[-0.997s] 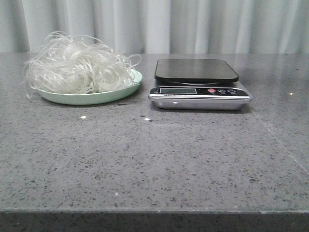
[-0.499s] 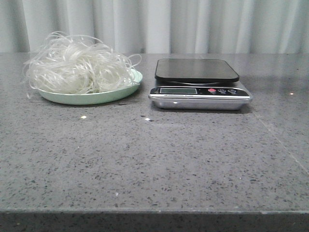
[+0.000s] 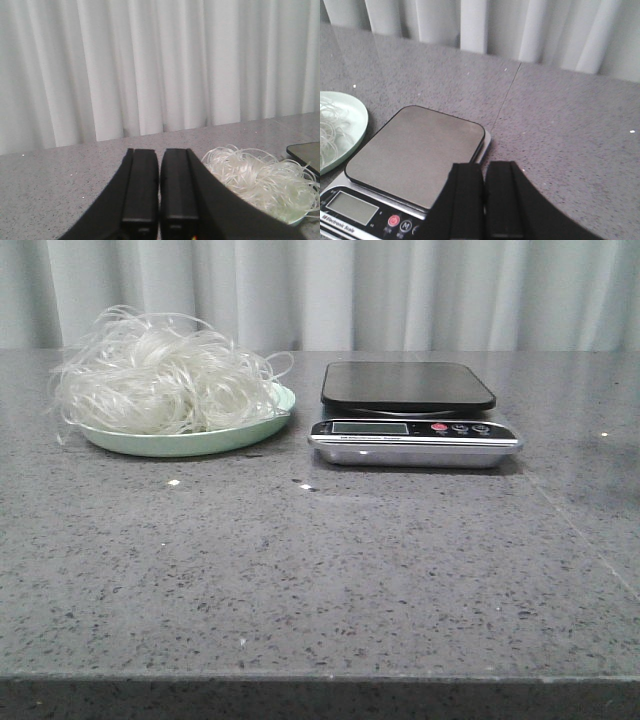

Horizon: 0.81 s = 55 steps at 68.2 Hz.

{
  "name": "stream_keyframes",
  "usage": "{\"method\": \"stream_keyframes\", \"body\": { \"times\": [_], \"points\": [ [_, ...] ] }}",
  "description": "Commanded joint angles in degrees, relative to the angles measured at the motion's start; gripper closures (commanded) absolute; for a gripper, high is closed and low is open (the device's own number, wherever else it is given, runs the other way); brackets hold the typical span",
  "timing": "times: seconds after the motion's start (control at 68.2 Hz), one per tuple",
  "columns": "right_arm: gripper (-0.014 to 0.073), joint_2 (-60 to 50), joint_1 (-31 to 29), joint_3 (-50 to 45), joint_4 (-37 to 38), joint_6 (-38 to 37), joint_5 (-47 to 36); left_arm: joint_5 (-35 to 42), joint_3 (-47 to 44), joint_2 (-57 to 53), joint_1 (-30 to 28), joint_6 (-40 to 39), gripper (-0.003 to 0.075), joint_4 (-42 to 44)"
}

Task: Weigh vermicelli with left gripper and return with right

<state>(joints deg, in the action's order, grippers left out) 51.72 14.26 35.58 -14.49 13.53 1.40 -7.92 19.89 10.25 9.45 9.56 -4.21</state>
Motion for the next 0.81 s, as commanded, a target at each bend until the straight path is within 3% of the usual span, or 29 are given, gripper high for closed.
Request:
{"method": "stream_keyframes", "body": {
  "times": [0.0,0.44,0.792],
  "points": [
    [0.0442,-7.4,-0.3,-4.6,-0.3,-0.1,-9.7,4.6,1.6,0.6,-0.1,-0.6,0.0584,-0.4],
    [0.0442,-34.8,-0.3,-19.2,-0.3,-0.1,-7.2,3.1,1.6,0.6,-0.1,-0.6,0.0584,-0.4],
    [0.0442,-37.5,-0.3,-19.3,-0.3,-0.1,-4.8,3.1,1.6,0.6,-0.1,-0.6,0.0584,-0.4]
  ]
}}
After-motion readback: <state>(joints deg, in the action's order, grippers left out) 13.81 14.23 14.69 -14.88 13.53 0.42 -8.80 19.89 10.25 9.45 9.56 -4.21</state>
